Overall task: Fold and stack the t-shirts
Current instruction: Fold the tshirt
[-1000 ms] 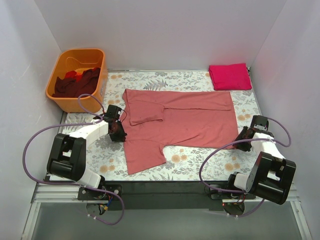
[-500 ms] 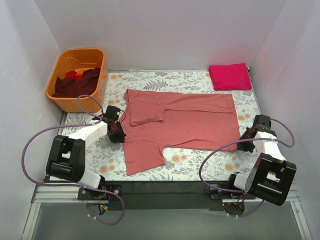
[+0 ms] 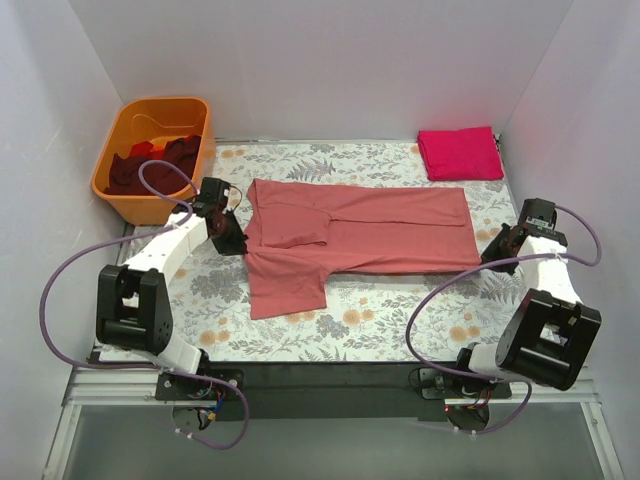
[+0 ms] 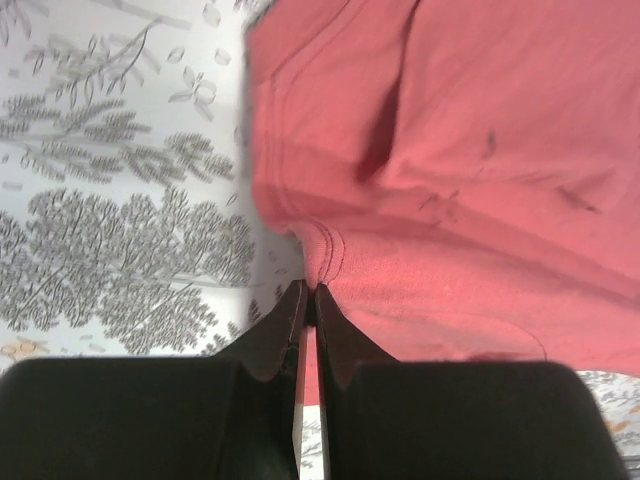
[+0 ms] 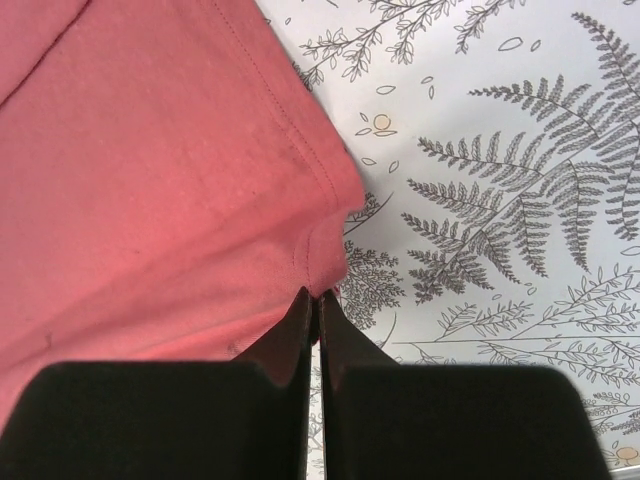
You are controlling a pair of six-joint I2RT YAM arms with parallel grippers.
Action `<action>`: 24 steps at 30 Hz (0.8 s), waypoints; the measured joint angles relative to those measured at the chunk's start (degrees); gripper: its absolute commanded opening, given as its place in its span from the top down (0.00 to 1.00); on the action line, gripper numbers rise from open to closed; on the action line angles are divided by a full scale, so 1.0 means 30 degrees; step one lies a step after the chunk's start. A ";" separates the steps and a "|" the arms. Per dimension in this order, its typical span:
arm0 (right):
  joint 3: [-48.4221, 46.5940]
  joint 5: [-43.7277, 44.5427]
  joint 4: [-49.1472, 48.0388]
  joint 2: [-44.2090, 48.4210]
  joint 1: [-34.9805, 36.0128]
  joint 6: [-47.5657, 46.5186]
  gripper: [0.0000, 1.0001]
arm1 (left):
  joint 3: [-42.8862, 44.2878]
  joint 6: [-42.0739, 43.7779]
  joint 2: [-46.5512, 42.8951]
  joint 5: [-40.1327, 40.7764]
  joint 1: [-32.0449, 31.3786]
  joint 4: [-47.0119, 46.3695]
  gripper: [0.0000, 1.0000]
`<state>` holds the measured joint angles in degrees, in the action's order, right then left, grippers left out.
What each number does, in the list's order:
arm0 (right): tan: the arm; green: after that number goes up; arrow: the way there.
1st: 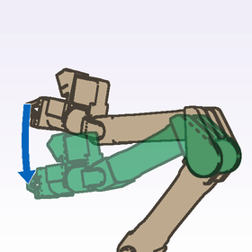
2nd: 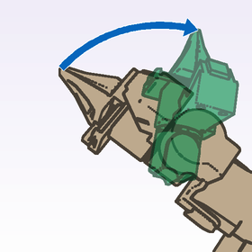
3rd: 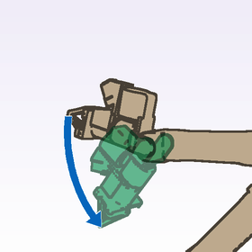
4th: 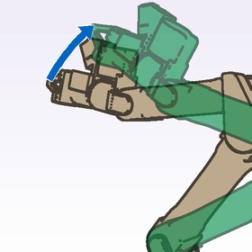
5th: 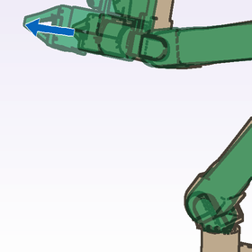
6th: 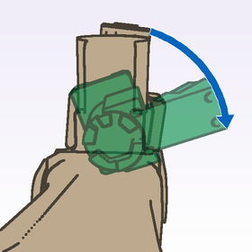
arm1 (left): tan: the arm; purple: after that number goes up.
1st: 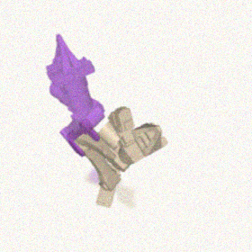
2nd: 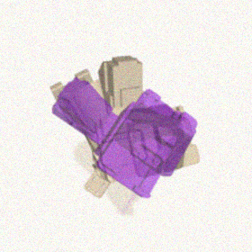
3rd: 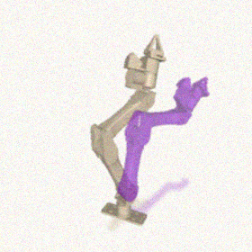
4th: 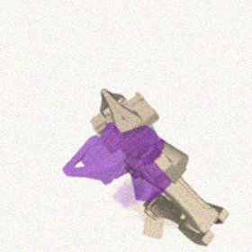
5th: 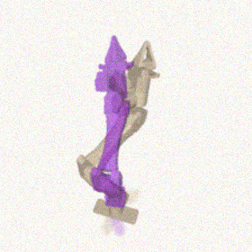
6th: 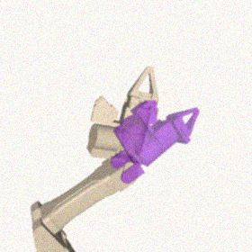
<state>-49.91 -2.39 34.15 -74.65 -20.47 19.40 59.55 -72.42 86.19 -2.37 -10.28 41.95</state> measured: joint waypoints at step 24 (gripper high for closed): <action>-0.3439 0.1814 -0.1909 -0.5384 0.1741 0.0117 0.99 | 0.6885 -0.0342 0.8094 -0.1027 0.0801 0.0386 1.00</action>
<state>-60.23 3.05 28.42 -90.80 -15.25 19.75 80.20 -73.45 110.48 -5.45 -7.88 43.11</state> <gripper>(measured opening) 0.024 0.026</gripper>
